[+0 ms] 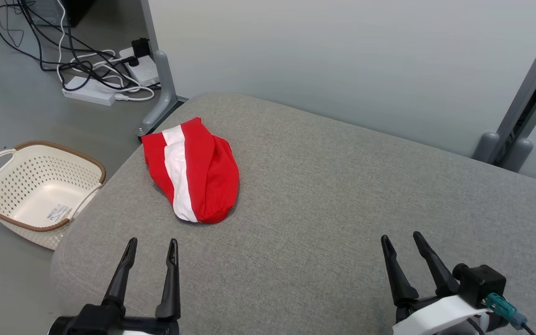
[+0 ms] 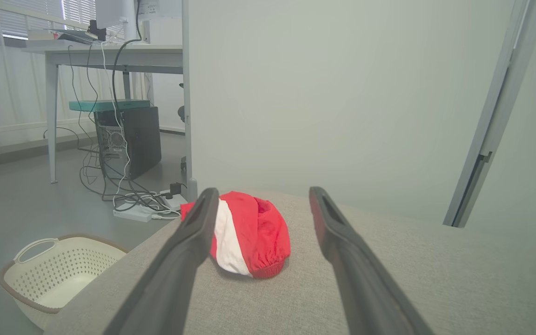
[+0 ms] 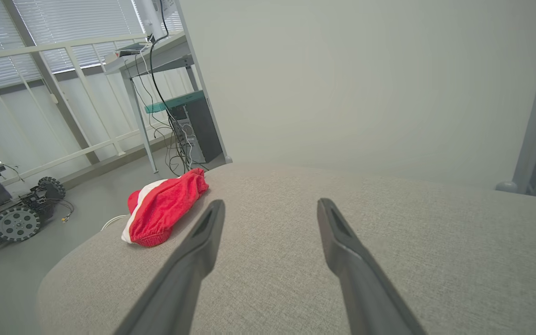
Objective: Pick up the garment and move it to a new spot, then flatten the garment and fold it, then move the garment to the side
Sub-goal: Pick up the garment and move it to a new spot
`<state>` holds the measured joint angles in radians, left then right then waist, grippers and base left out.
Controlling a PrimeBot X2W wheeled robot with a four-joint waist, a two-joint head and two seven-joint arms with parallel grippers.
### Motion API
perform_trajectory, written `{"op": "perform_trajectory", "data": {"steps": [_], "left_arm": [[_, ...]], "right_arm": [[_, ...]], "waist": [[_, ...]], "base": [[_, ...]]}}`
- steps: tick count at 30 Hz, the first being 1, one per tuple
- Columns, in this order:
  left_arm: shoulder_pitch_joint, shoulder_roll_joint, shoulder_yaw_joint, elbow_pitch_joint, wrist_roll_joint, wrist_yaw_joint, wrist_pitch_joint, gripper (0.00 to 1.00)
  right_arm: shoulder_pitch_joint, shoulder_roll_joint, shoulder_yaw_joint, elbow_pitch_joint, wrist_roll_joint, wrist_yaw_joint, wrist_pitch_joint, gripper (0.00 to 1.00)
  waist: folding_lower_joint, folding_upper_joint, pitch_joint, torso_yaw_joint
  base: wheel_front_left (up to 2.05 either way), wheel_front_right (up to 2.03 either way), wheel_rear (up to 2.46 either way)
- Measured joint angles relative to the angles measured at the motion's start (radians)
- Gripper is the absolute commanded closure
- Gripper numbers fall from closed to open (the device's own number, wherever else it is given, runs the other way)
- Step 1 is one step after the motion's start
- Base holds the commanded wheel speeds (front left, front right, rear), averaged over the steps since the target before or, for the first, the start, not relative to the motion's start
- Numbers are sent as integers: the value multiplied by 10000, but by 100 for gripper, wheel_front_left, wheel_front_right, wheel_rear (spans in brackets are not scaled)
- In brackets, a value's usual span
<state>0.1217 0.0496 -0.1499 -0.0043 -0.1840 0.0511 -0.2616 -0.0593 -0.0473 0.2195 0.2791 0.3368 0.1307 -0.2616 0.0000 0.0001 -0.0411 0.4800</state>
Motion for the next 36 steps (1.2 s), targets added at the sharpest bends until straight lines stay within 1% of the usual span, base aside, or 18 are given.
{"op": "perform_trajectory", "data": {"steps": [7,12,17,21,25,29,32,34,36], "left_arm": [[174,-4,98,-307,-38,221,0,0],[247,-4,125,-360,-100,347,0,0],[308,-4,180,-368,-105,378,0,0],[290,-2,518,-355,-88,355,0,0],[-12,-2,909,-140,63,-134,0,0],[-795,186,1365,180,188,-700,0,0],[-1589,468,1542,819,211,-1099,2,0],[-2279,809,1386,1572,219,-1396,0,0],[-2997,1108,1331,2339,113,-1532,94,0]], "right_arm": [[-439,0,395,387,61,0,0,0],[-593,0,495,575,102,0,0,0],[-596,-2,514,635,151,0,0,0],[-584,-2,426,619,96,0,0,0],[-563,4,201,541,-182,0,0,0],[-539,4,-117,240,-548,0,65,0],[-496,2,-330,-171,-876,2,274,0],[-436,2,-497,-537,-984,0,474,0],[-430,-6,-489,-934,-1049,0,709,0]], "waist": [[0,0,149,155],[0,0,119,151],[0,0,64,99],[0,0,118,56],[0,0,341,32],[0,0,714,17],[0,0,1056,7],[0,0,1296,1],[0,0,1553,-61]], "base": [[0,0,0],[0,0,0],[0,0,0],[0,0,0],[0,0,0],[0,0,0],[0,0,0],[0,0,0],[0,0,0]]}}
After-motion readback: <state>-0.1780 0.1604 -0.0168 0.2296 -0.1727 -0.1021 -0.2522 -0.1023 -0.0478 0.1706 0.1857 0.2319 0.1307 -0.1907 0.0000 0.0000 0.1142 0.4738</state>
